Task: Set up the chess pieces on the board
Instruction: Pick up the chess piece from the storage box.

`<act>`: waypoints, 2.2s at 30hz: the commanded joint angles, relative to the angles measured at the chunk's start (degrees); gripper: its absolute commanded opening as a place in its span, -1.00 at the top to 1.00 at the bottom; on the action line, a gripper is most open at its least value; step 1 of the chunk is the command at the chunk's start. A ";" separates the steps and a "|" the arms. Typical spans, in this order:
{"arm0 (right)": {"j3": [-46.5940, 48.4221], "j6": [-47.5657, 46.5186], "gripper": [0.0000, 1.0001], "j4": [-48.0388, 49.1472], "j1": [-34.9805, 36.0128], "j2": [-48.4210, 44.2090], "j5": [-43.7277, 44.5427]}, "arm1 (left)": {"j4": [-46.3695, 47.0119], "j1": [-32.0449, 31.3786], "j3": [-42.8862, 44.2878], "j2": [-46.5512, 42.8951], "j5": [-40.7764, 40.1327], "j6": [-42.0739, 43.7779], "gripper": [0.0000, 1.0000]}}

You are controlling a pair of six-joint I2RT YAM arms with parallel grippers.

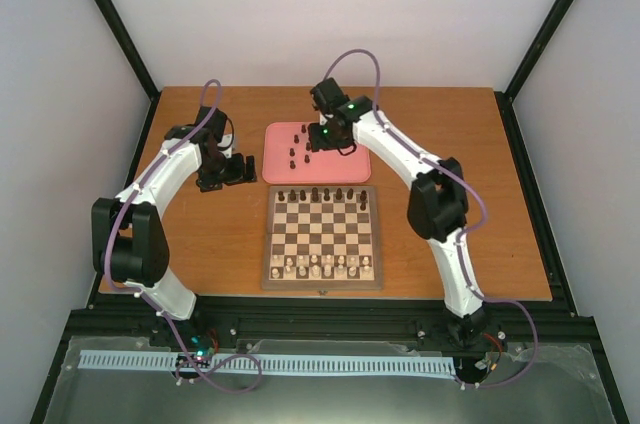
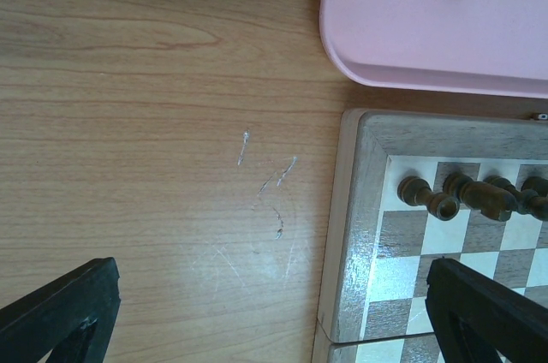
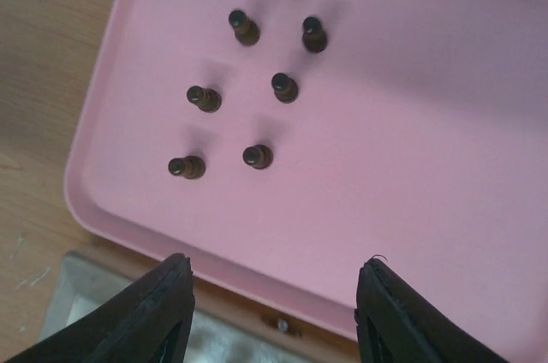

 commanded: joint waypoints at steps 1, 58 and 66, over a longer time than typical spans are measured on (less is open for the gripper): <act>7.35 -1.50 -0.05 -0.50 -0.12 8.38 -5.41 | -0.08 0.21 2.68 -0.78 0.72 0.83 -0.99; 19.40 -1.70 0.90 -0.08 -0.12 21.84 -3.82 | 0.21 0.19 1.67 0.73 1.76 0.92 -0.99; 12.48 -4.41 0.90 -3.05 -0.03 9.67 -1.71 | 0.07 0.18 1.56 0.13 1.61 0.94 -0.99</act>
